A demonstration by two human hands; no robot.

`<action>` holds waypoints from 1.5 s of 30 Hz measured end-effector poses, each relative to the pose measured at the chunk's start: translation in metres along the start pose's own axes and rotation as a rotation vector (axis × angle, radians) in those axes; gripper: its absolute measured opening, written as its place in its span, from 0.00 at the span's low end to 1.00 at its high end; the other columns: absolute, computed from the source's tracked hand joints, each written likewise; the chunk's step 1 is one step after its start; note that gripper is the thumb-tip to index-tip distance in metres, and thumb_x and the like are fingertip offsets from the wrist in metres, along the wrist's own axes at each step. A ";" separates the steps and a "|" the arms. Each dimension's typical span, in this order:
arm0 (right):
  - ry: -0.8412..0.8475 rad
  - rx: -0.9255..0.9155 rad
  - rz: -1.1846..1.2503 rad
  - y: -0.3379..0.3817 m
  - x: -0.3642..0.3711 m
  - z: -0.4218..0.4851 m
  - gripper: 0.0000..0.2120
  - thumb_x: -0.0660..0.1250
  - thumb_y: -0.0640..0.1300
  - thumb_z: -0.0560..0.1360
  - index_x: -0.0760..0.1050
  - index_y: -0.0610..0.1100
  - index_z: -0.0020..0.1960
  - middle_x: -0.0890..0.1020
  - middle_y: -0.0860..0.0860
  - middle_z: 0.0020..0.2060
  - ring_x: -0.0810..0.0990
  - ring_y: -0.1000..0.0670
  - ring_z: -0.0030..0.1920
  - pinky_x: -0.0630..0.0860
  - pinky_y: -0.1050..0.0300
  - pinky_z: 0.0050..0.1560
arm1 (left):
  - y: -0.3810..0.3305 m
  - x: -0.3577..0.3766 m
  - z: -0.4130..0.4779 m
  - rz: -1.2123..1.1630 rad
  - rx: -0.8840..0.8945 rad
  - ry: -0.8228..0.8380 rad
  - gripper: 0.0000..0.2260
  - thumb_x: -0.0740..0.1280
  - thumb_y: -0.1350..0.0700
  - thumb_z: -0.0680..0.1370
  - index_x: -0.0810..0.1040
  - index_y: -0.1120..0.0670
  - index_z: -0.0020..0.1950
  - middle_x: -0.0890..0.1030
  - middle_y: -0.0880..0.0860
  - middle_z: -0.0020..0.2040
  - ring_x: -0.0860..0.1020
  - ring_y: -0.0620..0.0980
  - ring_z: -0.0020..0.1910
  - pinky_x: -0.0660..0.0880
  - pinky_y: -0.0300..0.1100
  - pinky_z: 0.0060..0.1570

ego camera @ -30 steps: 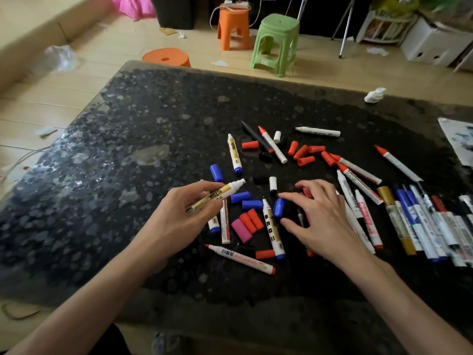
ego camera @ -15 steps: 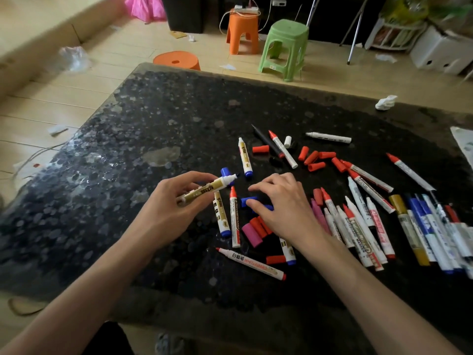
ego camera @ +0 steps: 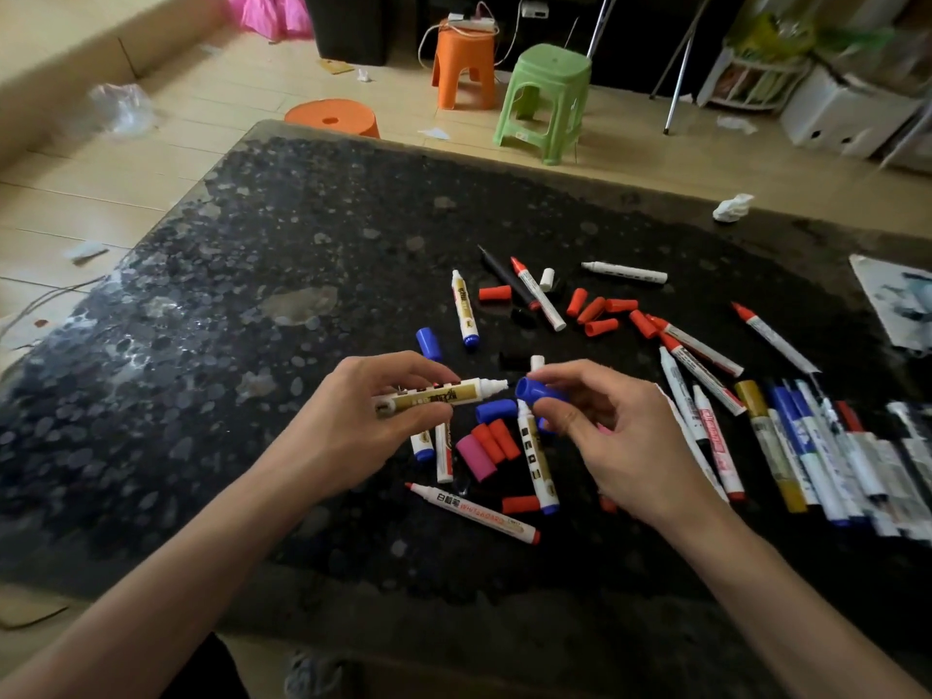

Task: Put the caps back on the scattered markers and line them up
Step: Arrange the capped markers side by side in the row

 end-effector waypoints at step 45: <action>-0.175 -0.044 0.062 -0.021 -0.066 -0.040 0.12 0.73 0.45 0.77 0.84 0.50 0.60 0.86 0.60 0.48 0.86 0.56 0.51 0.81 0.63 0.54 | -0.072 0.097 0.028 -0.017 0.228 0.211 0.13 0.69 0.55 0.81 0.84 0.47 0.65 0.86 0.42 0.49 0.84 0.44 0.52 0.80 0.44 0.56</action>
Point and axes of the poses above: each hand's wrist, its own z-axis towards the middle knuckle, its own x-axis out of the palm, y = z × x, the point moved 9 cm from there along z, towards the middle knuckle
